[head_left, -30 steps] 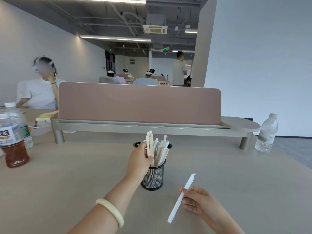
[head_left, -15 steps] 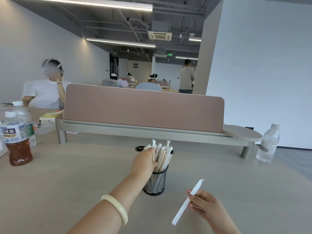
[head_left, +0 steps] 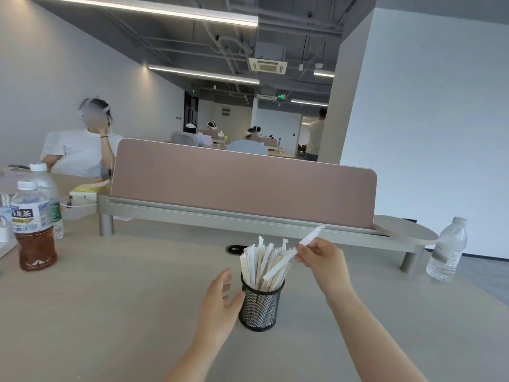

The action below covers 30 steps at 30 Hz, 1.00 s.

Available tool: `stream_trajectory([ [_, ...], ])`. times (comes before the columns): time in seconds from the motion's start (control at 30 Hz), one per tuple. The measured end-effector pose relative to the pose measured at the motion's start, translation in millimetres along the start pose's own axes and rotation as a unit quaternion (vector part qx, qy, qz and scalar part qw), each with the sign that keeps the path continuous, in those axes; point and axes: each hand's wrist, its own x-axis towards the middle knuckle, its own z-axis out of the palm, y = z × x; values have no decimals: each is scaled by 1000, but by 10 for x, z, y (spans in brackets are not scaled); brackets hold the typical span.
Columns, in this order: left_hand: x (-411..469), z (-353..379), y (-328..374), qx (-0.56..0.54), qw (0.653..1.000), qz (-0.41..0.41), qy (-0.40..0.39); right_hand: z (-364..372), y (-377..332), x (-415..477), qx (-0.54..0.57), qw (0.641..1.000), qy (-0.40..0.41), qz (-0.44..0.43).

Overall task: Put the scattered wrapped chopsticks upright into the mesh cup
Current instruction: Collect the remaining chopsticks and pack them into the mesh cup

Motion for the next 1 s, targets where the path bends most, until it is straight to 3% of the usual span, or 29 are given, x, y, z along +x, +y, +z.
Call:
stream_trajectory([
  [0.3,-9,39,-175,-22,999,-26,-36,413,234,4,-178,983,-14,-34],
  [0.67,6,72,-278,-22,997,-36,-65,578,374,-76,-381,920,-15,-93],
  [0.83,18,73,-309,-26,996,-35,-72,522,418,-23,-250,966,26,-53],
  [0.93,25,84,-333,-26,995,-34,-89,411,550,-25,-60,996,70,-9],
  [1.0,22,88,-346,-26,993,-38,-113,374,714,-119,37,998,34,46],
])
